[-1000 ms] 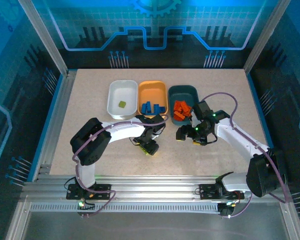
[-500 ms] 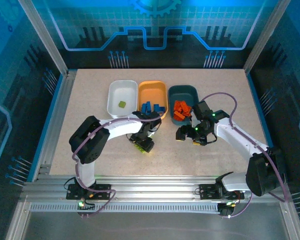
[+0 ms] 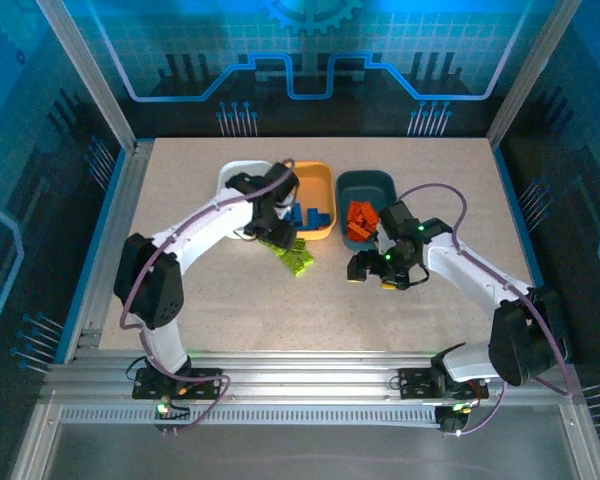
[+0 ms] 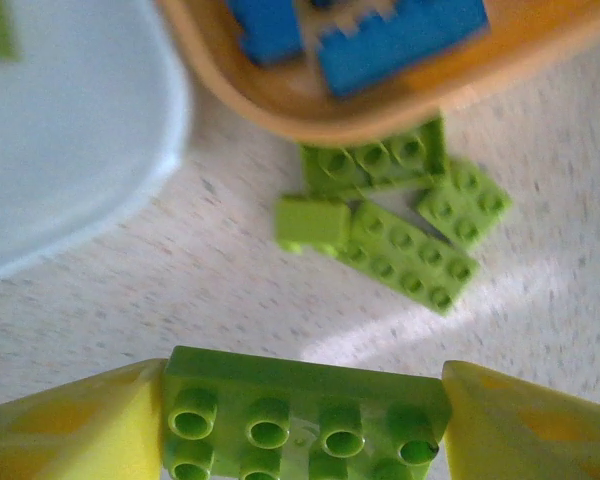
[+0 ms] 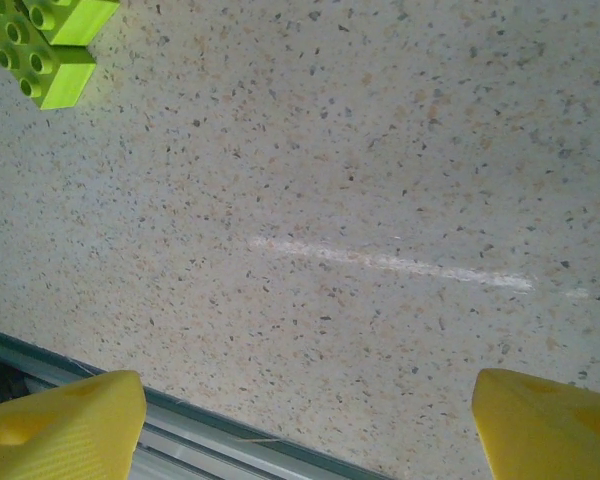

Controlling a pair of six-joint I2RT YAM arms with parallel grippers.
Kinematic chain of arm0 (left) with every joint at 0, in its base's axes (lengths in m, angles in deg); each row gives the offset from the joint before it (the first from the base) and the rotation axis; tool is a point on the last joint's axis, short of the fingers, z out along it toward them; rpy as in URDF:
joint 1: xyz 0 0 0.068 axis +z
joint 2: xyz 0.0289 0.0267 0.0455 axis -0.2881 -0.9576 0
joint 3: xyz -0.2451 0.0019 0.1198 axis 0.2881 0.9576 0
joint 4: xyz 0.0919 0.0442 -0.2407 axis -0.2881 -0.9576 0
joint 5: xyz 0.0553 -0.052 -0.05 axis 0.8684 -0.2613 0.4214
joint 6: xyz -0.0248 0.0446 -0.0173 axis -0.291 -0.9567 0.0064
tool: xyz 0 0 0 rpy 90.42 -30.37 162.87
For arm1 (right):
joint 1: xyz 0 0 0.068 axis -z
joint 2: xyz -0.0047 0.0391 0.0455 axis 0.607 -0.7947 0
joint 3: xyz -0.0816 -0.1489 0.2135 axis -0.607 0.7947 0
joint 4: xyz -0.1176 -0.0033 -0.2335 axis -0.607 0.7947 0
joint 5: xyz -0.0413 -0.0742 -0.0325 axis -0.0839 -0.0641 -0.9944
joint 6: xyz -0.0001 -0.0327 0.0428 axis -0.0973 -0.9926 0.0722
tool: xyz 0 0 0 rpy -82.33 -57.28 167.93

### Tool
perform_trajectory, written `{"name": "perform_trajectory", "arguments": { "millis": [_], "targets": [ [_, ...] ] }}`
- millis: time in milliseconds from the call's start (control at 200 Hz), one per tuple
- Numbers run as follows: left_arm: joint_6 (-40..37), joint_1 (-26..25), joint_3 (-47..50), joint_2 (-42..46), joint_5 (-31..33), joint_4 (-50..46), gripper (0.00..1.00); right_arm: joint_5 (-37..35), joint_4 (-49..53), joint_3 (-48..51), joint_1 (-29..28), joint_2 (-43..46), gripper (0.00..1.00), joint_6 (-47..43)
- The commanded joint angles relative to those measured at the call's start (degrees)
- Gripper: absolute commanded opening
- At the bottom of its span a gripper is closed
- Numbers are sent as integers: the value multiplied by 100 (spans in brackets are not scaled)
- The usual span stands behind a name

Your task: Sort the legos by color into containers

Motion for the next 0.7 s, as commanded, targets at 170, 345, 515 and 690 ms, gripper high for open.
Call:
{"name": "perform_trajectory", "arguments": {
  "millis": [170, 345, 515, 690],
  "targets": [
    [-351, 867, -1503, -1165, 318, -289, 67, -300, 242, -699, -595, -306, 86, -249],
    [-236, 1112, -2358, -1912, 420, -614, 71, -473, 266, -1559, -1176, -1107, 86, -703],
    [-12, 1223, -2817, -2124, 213, -798, 79, -823, 334, -2627, -1687, -2224, 84, -1225],
    [239, 1230, -2739, -1763, 9, -878, 88, -948, 358, -3480, -1839, -3215, 80, -1640]
  ]
}}
